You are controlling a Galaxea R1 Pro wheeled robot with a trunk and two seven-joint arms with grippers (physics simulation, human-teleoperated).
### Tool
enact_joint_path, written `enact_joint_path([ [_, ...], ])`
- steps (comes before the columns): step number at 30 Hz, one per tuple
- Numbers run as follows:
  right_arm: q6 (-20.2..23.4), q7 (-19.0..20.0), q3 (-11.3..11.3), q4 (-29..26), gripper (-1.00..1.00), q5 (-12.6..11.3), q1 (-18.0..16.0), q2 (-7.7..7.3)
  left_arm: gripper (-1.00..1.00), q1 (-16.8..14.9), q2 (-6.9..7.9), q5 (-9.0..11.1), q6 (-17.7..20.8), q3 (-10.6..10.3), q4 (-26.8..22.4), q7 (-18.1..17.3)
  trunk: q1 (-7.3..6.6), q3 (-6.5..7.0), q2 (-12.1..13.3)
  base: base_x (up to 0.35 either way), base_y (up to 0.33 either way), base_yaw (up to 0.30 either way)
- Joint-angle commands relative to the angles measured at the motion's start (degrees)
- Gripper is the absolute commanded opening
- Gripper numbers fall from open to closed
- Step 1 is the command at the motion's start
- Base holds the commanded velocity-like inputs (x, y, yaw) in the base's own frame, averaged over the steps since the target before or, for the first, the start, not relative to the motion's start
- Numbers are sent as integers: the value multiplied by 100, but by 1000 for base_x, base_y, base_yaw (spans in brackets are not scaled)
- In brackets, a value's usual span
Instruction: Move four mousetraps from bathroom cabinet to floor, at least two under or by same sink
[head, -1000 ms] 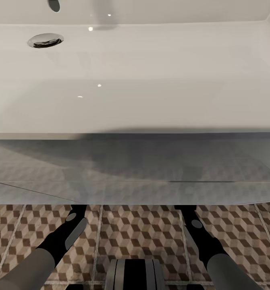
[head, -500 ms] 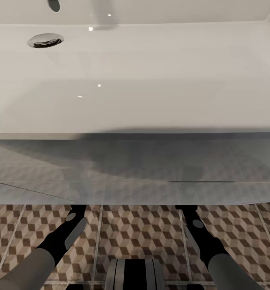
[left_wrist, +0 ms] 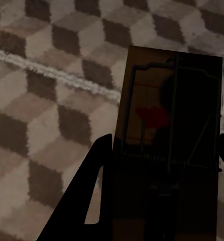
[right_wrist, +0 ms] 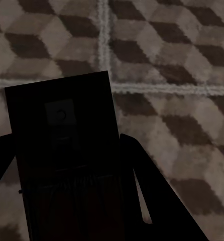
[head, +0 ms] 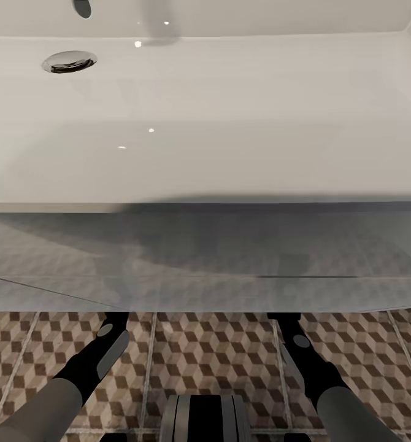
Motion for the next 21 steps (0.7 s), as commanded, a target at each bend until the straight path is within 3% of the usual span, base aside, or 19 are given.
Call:
enact_joint_path([
  [1,-15,-7,1,4,-100,10,-2,0,-100,-5,9,46,-31,-46,-2,62,-1,-3,-1,0,0,0],
  [9,-11,-8,1,26,-100,-30,0,0,-100,-5,9,39,-24,-31,31,46,-1,-3,-1,0,0,0],
  [21,-7,-16,1,275,-100,-52,-8,-24,-100,-5,27,42,-44,-54,484,-34,-1,-3,-1,0,0,0],
])
